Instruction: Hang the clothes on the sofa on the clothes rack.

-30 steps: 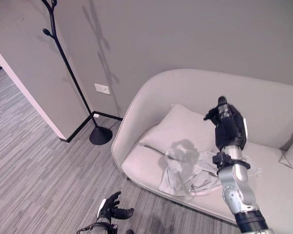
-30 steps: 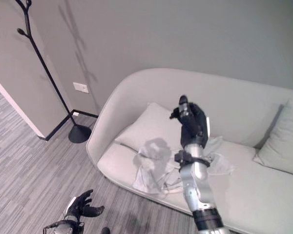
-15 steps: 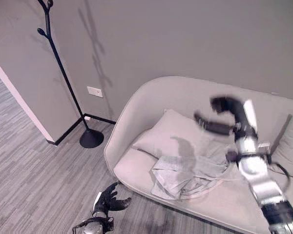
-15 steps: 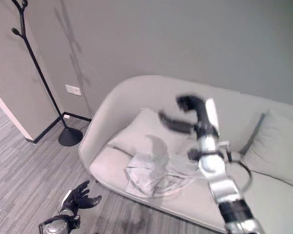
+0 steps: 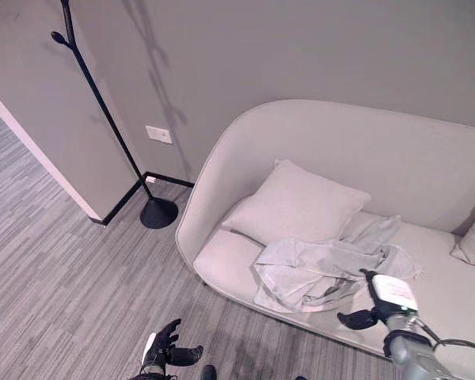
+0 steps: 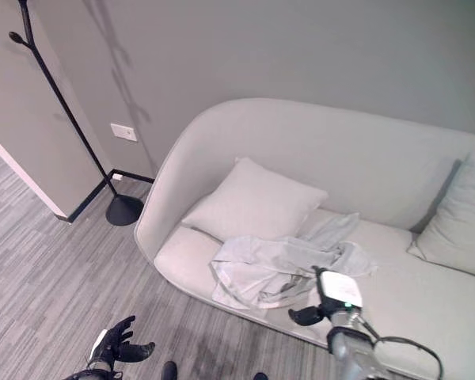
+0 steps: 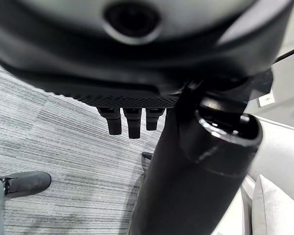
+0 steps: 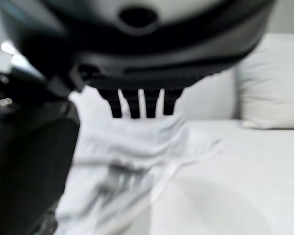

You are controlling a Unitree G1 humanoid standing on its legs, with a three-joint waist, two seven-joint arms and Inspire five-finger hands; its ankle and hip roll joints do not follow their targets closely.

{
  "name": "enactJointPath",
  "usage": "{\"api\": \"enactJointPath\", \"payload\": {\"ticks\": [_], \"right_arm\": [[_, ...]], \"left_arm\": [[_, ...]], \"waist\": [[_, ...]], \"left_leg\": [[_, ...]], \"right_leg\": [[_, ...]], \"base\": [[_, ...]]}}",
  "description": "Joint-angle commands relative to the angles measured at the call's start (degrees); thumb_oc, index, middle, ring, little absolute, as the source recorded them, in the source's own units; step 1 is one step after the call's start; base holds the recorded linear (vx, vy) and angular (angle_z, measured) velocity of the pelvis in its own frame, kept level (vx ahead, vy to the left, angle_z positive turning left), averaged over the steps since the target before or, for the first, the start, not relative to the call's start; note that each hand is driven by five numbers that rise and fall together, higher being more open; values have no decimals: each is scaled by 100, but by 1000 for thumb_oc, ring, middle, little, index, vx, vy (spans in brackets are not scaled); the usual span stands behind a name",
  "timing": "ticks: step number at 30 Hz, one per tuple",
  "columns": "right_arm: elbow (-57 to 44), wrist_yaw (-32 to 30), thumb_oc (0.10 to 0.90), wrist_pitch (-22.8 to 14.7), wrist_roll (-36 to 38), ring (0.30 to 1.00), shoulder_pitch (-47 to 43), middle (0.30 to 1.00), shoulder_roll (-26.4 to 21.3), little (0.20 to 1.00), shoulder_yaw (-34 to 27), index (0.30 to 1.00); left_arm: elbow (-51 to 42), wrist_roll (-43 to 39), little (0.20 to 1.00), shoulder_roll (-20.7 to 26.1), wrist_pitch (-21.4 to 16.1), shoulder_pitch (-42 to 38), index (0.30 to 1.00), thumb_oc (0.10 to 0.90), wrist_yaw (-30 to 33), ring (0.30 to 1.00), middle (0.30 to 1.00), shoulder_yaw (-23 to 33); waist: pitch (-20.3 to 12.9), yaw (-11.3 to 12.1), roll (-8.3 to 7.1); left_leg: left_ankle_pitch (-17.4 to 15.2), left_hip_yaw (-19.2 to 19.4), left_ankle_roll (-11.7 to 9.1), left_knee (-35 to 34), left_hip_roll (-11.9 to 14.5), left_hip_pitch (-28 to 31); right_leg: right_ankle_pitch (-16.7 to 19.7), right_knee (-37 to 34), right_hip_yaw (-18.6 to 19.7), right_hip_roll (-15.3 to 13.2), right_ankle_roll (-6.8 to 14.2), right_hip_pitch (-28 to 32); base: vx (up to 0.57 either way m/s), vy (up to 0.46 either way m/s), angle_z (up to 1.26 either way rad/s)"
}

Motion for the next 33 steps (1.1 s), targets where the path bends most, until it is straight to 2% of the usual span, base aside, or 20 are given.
{"api": "enactJointPath", "payload": {"ticks": [1,8,9,11,12,16,17,19,20,22,23,24,25,26,28,30,33], "right_arm": [[181,-929,800,138,-81,900,-913,900,-160,900,-61,900],[1034,-1318,800,231,214,900,-1719,900,-19,900,328,900],[1287,-1469,800,325,298,900,-1948,900,9,900,376,900],[1398,-1559,800,371,350,900,-2097,900,10,900,413,900],[1677,-1687,800,424,447,900,-2314,900,28,900,461,900],[2270,-1872,800,492,781,900,-2742,900,125,900,496,900],[2454,-1924,800,473,1015,900,-2928,900,134,900,459,900],[2540,-1940,800,475,1120,900,-3014,900,124,900,457,900],[2735,-1981,800,528,1256,900,-3214,900,85,900,493,900],[2818,-1943,800,560,1276,900,-3327,900,207,900,593,900],[2842,-1923,770,560,1292,855,-3350,855,261,855,615,855],[2908,-1890,659,555,1324,688,-3359,688,335,688,628,688],[2953,-1850,587,541,1377,580,-3383,580,392,580,641,580],[2956,-1850,579,540,1378,568,-3386,568,394,568,643,568],[3185,-1667,402,481,1749,302,-3451,302,519,302,546,302],[3280,-1633,400,466,1876,300,-3496,300,523,300,514,300],[3497,-1473,400,458,1982,300,-3570,300,544,300,537,300]], "left_arm": [[-45,270,900,141,-638,-575,900,800,347,900,900,-135],[-24,520,900,217,-722,-808,900,800,586,900,900,-528],[-73,673,900,252,-763,-890,900,800,715,900,900,-675],[-124,723,900,274,-793,-945,900,800,766,900,900,-747],[-158,850,900,319,-811,-1048,900,800,858,900,900,-884],[-244,1061,900,377,-851,-1226,900,800,1008,900,900,-1178],[-326,1000,900,370,-872,-1280,900,800,1049,900,900,-1256],[-363,973,900,365,-875,-1286,900,800,1065,900,900,-1274],[-473,1071,900,360,-870,-1321,900,800,1133,900,900,-1407],[-421,1359,900,355,-843,-1422,900,800,1201,900,900,-1566],[-392,1498,900,361,-830,-1440,900,800,1218,900,900,-1622],[-370,1642,900,372,-811,-1451,900,800,1246,900,900,-1687],[-362,1678,900,377,-804,-1460,900,800,1271,900,900,-1714],[-361,1679,900,377,-805,-1461,900,800,1272,900,900,-1713],[-490,1665,900,409,-797,-1486,900,800,1347,900,900,-1723],[-592,1699,900,452,-797,-1501,900,800,1385,900,900,-1738],[-742,2432,900,645,-727,-1580,900,800,1545,900,900,-1969]], "waist": [[137,202,-81],[478,307,65],[601,351,160],[667,363,203],[757,408,295],[904,482,503],[968,513,620],[967,530,671],[1012,585,828],[1066,615,920],[1090,616,943],[1114,622,971],[1130,621,990],[1126,622,988],[1198,638,1109],[1207,654,1152],[1300,703,1312]], "left_leg": [[-640,-1,130,21,-63,27],[-479,-145,103,21,-124,-314],[-419,-193,89,21,-156,-435],[-380,-223,84,21,-173,-520],[-324,-242,78,21,-201,-648],[-225,-280,82,21,-267,-935],[-185,-270,81,21,-303,-1069],[-162,-253,81,21,-321,-1147],[-121,-209,78,21,-375,-1324],[-102,-156,81,21,-421,-1453],[-97,-143,81,21,-429,-1486],[-97,-134,82,21,-444,-1526],[-91,-120,79,21,-455,-1563],[-90,-118,80,21,-456,-1569],[-43,-124,75,21,-505,-1732],[-29,-137,75,21,-527,-1787],[12,-122,63,21,-602,-1973]], "right_leg": [[-392,93,-8,-246,117,174],[-297,93,-125,-308,128,-49],[-248,93,-164,-345,137,-140],[-223,93,-198,-359,139,-195],[-180,93,-226,-391,144,-293],[-90,93,-221,-465,171,-568],[-49,93,-199,-508,188,-716],[-22,93,-184,-531,200,-802],[30,93,-162,-607,235,-970],[82,93,-94,-640,264,-1134],[92,93,-94,-650,272,-1176],[109,93,-94,-667,280,-1228],[125,93,-89,-683,287,-1268],[126,93,-88,-684,288,-1274],[194,93,-112,-751,311,-1415],[209,93,-131,-772,324,-1461],[271,93,-139,-844,380,-1627]], "base": [[-44,-12,18],[-72,-6,15],[-78,11,20],[-69,10,14],[-48,11,19],[-47,21,6],[-8,39,4],[8,50,-1],[13,67,0],[13,77,-2],[7,54,-6],[6,30,-6],[0,20,-6],[-12,29,-4],[-16,33,-2],[-5,28,-3],[-6,61,2]]}}
